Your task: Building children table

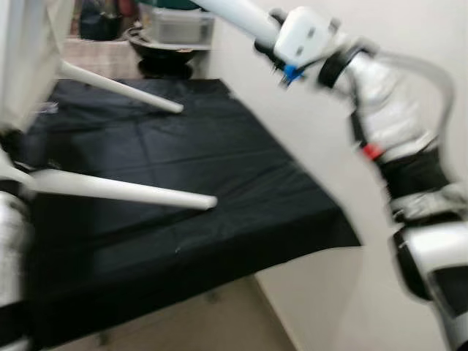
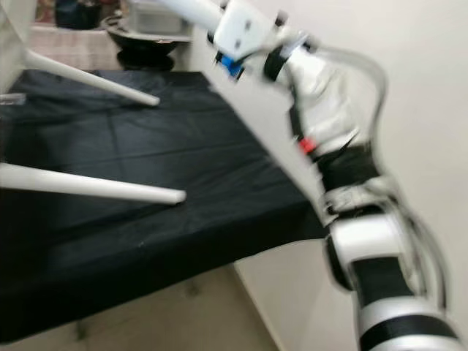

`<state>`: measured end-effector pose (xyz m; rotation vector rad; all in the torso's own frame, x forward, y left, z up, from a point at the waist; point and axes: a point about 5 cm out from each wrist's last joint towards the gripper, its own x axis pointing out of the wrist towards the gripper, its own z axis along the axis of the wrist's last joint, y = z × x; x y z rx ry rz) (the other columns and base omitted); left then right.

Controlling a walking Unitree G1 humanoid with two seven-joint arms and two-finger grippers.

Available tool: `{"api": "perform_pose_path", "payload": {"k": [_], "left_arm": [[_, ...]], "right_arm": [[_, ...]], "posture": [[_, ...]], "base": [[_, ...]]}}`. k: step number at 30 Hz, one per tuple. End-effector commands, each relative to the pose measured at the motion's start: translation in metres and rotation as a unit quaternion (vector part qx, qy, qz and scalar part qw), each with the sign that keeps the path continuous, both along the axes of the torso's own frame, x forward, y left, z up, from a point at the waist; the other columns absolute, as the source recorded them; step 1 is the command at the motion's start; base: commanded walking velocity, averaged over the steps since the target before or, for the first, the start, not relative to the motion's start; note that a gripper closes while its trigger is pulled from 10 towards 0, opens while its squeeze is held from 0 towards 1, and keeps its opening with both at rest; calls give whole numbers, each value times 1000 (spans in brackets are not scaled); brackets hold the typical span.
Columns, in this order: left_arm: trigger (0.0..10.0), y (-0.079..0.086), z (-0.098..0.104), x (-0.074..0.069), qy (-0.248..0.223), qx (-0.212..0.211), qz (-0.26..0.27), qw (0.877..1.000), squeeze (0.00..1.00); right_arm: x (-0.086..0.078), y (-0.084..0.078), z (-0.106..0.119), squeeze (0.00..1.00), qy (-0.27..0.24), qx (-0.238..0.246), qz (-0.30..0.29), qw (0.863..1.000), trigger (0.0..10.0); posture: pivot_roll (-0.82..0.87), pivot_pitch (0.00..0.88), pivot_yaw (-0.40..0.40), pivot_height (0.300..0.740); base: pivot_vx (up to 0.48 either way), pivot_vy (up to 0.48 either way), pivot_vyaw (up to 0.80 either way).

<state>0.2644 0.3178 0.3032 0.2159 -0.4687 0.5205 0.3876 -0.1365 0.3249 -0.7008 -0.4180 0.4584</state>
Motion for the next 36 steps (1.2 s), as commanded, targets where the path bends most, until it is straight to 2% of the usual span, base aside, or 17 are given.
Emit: {"api": "perform_pose_path", "payload": {"k": [1,2,3,4,6,8,11,13,16,23,24,25,26,27,28,29,36], "left_arm": [[0,16,66,-35,-126,87,88,984,0],[0,5,86,-34,-144,127,73,979,0],[0,5,86,-34,-144,127,73,979,0],[0,-8,103,-32,-161,161,55,972,0],[0,-27,120,-28,-180,195,25,964,0],[0,-35,124,-26,-182,206,12,961,0],[0,-45,124,-21,-178,209,-14,961,0],[0,-52,118,-17,-169,203,-32,964,0],[0,-75,90,-6,-129,166,-85,974,0],[0,-88,65,-1,-95,136,-115,979,0],[0,-90,61,0,-91,131,-120,980,0],[0,-90,61,0,-91,131,-120,980,0],[118,-92,55,1,-83,110,-128,982,0],[118,-92,55,1,-83,110,-128,982,0],[4078,-95,50,3,-75,99,-135,983,0],[10000,-102,40,7,-55,89,-158,982,0],[10000,-132,2,14,15,63,-252,966,0]], "right_arm": [[7,-40,-108,0,252,117,-131,952,0],[1,-17,-129,0,290,159,-107,938,0],[1,-17,-129,0,290,159,-107,938,0],[-5,7,-147,0,333,208,-83,916,0],[-14,41,-162,0,377,236,-54,894,0],[-18,55,-165,0,398,251,-40,881,0],[-22,71,-165,0,408,253,-31,877,0],[-23,77,-162,0,397,249,-24,883,0],[-22,81,-147,0,331,224,-24,916,0],[-13,68,-132,0,289,216,-57,931,549],[-10,66,-128,0,283,210,-64,934,6078],[-10,66,-128,0,283,210,-64,934,6078],[-5,61,-120,0,271,218,-78,934,10000],[-5,61,-120,0,271,218,-78,934,10000],[-5,60,-118,0,274,225,-73,932,10000],[-6,58,-121,1000,287,234,-61,927,10000],[-18,44,-134,1000,322,242,-19,915,10000]], "posture": [[-27,14,-99,740],[-18,11,-94,740],[-18,11,-94,740],[-10,14,-93,740],[4,9,-88,740],[9,9,-88,740],[15,12,-88,740],[17,14,-86,740],[20,29,-75,740],[26,35,-76,740],[26,35,-76,740],[26,35,-76,740],[26,35,-76,740],[26,35,-76,740],[26,35,-77,740],[21,35,-75,740],[7,33,-73,740]], "base": [[0,0,0],[0,0,0],[0,0,0],[0,0,0],[0,0,0],[0,0,0],[0,0,0],[0,0,0],[0,0,0],[0,0,0],[0,0,0],[0,0,0],[0,0,0],[0,0,0],[0,0,0],[0,0,0],[0,0,0]]}}
